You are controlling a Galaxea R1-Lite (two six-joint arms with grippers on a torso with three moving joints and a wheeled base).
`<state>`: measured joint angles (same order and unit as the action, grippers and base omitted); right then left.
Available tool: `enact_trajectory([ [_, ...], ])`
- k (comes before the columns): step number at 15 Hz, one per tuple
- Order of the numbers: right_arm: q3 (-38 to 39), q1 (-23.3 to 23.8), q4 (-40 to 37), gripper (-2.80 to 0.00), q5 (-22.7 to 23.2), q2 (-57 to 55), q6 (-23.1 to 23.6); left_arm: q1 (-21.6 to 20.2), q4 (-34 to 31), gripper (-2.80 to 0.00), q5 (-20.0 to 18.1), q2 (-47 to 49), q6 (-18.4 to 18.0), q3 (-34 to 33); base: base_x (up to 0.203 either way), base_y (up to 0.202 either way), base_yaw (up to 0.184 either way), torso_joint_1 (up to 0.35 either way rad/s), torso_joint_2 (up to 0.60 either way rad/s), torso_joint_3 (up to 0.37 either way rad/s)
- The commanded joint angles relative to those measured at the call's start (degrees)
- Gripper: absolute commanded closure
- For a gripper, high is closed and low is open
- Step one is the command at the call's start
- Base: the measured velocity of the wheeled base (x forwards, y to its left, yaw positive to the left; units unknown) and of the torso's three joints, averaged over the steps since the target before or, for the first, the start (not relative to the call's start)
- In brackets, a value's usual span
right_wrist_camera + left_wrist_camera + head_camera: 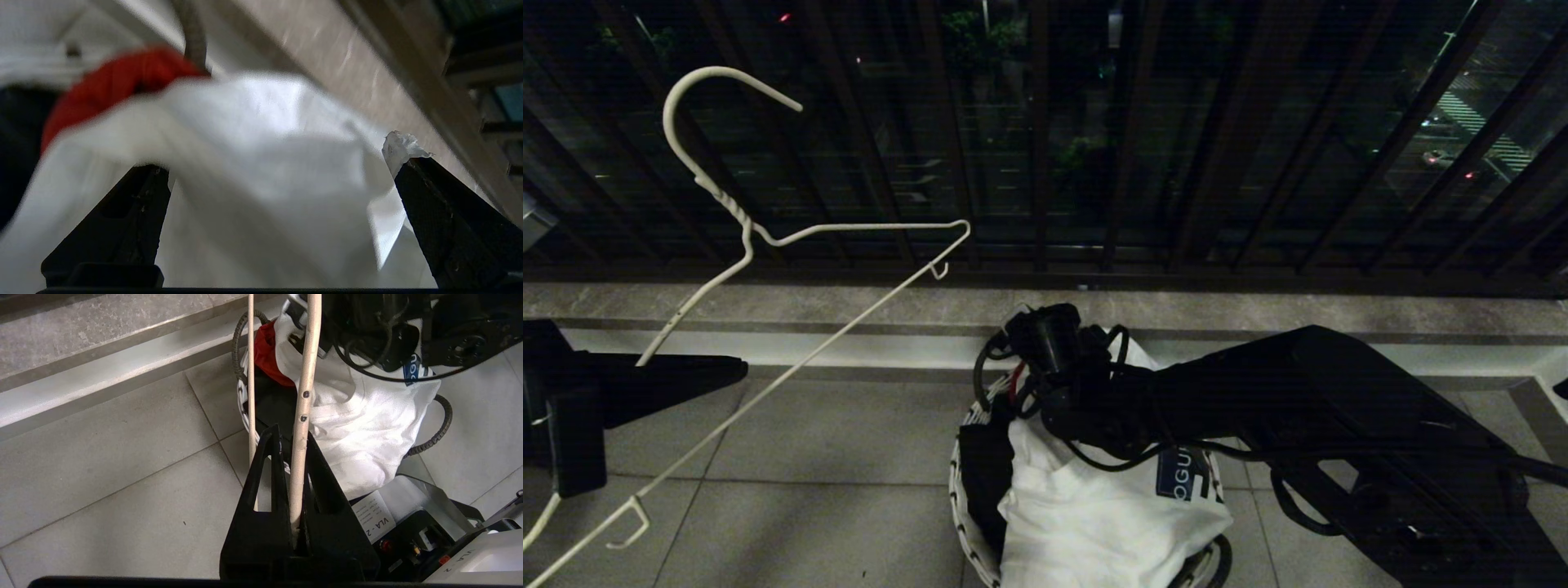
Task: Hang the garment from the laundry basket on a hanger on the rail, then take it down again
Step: Pick up clothes from the basket
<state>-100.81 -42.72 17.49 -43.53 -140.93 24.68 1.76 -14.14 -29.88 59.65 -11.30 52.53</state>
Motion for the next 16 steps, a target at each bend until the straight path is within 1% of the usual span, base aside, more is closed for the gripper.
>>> enact_trajectory([
  [1,-2.5,-0.5,-0.2,-2.8,-0.2,-0.8,0.4,0.0,-0.1,0.0,-0.2,0.0,0.0,0.0,0.0,0.0,0.0,0.0,0.0,0.0],
  [4,-2.8,-1.1,-0.3,-2.8,-0.6,-0.4,0.5,0.0,-0.1,0.0,-0.2,-0.1,-0.1,0.0,0.0,0.0,0.0,0.0,0.0,0.0],
  [9,-5.4,-1.1,-0.7,-2.8,-0.9,-3.8,1.0,0.0,-0.1,0.0,-0.2,-0.2,-0.1,0.0,0.0,0.0,0.0,0.0,0.0,0.0],
  [14,-11.4,-1.1,-5.3,-2.8,-1.1,-4.1,1.3,0.0,-0.1,0.0,-0.2,-0.2,-0.1,0.0,0.0,0.0,0.0,0.0,0.0,0.0],
  [16,-11.8,-1.1,-6.4,-2.8,-1.1,-4.4,1.4,0.0,-0.1,0.0,-0.2,-0.4,-0.1,0.0,0.0,0.0,0.0,0.0,0.0,0.0],
])
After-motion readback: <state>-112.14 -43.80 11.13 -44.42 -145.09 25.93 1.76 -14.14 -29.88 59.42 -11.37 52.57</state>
